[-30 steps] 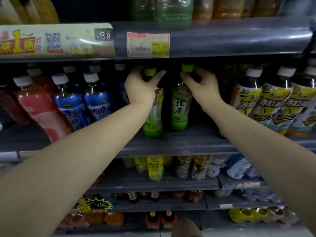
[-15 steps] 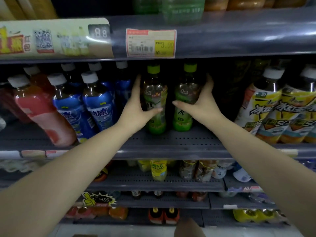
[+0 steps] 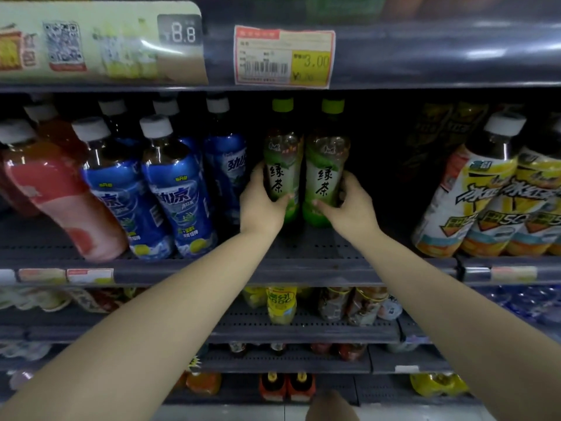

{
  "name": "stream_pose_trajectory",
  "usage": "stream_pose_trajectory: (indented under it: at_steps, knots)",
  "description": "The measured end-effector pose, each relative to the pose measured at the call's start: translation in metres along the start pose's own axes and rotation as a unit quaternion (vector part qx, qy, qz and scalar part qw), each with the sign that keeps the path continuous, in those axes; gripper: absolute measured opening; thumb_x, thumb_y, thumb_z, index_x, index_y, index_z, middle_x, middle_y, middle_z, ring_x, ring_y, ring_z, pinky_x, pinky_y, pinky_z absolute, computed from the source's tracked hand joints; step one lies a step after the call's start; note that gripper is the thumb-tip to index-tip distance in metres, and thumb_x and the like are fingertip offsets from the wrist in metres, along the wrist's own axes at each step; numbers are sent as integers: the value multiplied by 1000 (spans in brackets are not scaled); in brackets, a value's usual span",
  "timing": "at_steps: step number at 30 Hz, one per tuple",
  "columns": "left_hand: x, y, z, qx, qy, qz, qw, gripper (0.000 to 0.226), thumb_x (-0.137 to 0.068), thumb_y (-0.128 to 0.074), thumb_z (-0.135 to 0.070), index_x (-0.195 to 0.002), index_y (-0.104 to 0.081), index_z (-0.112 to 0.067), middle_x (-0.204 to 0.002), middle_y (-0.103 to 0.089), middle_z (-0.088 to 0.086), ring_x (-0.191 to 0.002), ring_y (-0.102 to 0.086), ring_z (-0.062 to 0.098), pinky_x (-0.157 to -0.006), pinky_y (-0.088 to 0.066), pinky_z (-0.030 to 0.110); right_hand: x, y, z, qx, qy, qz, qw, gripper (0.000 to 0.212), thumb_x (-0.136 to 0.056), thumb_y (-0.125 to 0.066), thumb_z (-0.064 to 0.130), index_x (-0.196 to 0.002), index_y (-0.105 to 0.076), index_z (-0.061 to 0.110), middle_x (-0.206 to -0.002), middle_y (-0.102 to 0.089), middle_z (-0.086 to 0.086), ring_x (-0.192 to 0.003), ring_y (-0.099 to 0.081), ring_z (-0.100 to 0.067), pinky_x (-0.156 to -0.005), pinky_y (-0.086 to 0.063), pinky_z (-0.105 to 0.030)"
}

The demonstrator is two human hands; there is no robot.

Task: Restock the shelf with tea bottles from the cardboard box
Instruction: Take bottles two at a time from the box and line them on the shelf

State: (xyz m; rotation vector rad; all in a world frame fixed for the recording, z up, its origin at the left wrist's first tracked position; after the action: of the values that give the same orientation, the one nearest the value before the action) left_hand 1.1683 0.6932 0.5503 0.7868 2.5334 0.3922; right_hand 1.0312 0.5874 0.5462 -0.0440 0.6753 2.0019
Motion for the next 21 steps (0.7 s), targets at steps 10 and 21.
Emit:
stream_pose_trajectory:
  at_steps: [10,21]
  knots:
    - [-42,-24,12,-43,47,-12,998,65,-92,-52,-13,-149,-22,-15,-146,-44,10,-132,-43,25,-106,-32,27,-42,-23,-13,-42,-15,4,999,62,-82,-70,17,-135,-40,14,-129,-56,-4,-112,-49,-7,-89,-38,-19]
    - [-45,-27,19,-40,45,14,998,68,-94,-51,-20,-151,-15,-18,-150,-39,7,-135,-38,24,-109,-29,29,-50,-28,-19,-53,-14,17,998,66,-83,-70,20,-140,-36,17,-131,-55,-3,-111,-47,-4,-87,-37,-17]
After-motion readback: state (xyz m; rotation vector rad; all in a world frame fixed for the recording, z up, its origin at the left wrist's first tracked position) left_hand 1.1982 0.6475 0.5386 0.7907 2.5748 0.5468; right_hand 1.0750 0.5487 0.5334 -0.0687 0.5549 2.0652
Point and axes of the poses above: each hand's wrist, its own x-axis away from the middle knuckle, its own y-axis out of the back of the hand, z = x × y, the point moved 7 cm from there along -x, towards the middle knuckle
